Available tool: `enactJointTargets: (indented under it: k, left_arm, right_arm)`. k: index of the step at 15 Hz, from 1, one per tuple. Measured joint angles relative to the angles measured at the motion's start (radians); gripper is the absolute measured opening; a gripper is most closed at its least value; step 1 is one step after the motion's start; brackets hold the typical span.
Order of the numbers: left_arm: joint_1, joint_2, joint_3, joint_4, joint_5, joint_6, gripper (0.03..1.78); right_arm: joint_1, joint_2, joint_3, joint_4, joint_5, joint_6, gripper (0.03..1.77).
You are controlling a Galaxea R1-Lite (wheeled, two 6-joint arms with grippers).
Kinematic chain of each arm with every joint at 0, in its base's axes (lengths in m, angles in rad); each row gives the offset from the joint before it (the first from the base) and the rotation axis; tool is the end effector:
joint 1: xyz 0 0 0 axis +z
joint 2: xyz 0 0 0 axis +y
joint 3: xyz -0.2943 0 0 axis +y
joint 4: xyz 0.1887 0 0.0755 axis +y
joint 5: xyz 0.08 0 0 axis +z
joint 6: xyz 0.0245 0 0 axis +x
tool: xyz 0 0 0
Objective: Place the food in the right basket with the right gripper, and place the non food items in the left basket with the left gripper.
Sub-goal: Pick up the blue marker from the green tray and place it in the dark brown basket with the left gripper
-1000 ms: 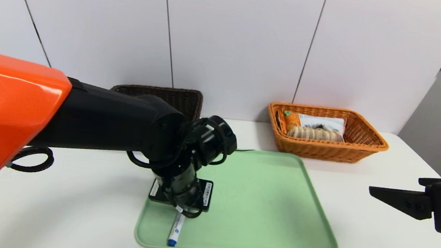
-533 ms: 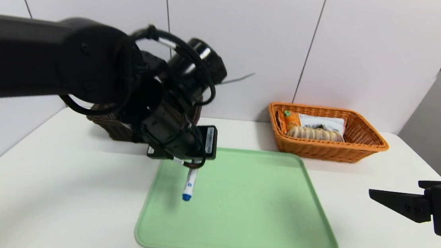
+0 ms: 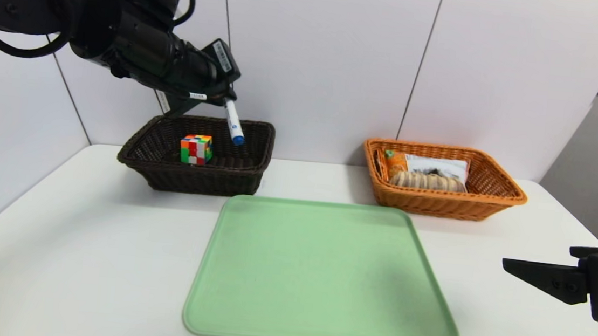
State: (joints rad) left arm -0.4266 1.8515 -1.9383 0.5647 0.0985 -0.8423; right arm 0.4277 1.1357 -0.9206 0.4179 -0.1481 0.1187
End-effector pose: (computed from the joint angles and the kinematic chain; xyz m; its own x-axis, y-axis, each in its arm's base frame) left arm 0.3248 -0.1450 0.3263 0.8452 -0.2761 -0.4577 -0.0912 0.7692 -0.6325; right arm 0.1475 0.0633 0.2387 0.7868 0.1965 -0.5851 -0.2361 0.9717 0.0088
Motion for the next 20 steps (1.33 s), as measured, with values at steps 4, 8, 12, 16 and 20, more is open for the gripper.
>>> enactJointTargets:
  k: [4, 8, 12, 16, 20]
  left_arm:
    - [0.133, 0.092, 0.002, -0.033, -0.011, -0.182, 0.17]
    - [0.188, 0.194, 0.003, -0.051, -0.011, -0.287, 0.17]
    - [0.212, 0.263, 0.004, -0.049, -0.003, -0.316, 0.17]
    - [0.223, 0.295, 0.004, -0.052, -0.003, -0.310, 0.17]
    - [0.231, 0.310, 0.004, -0.048, -0.003, -0.303, 0.17]
  right_arm:
    - [0.000, -0.011, 0.001, 0.000, 0.000, -0.002, 1.71]
    - [0.000, -0.031, 0.002, 0.007, 0.000, -0.003, 1.71]
    - [0.000, -0.054, 0.022, 0.007, 0.000, -0.001, 1.71]
    - [0.000, -0.072, 0.039, 0.008, 0.000, -0.001, 1.71]
    - [0.000, -0.085, 0.046, 0.011, 0.000, -0.001, 1.71]
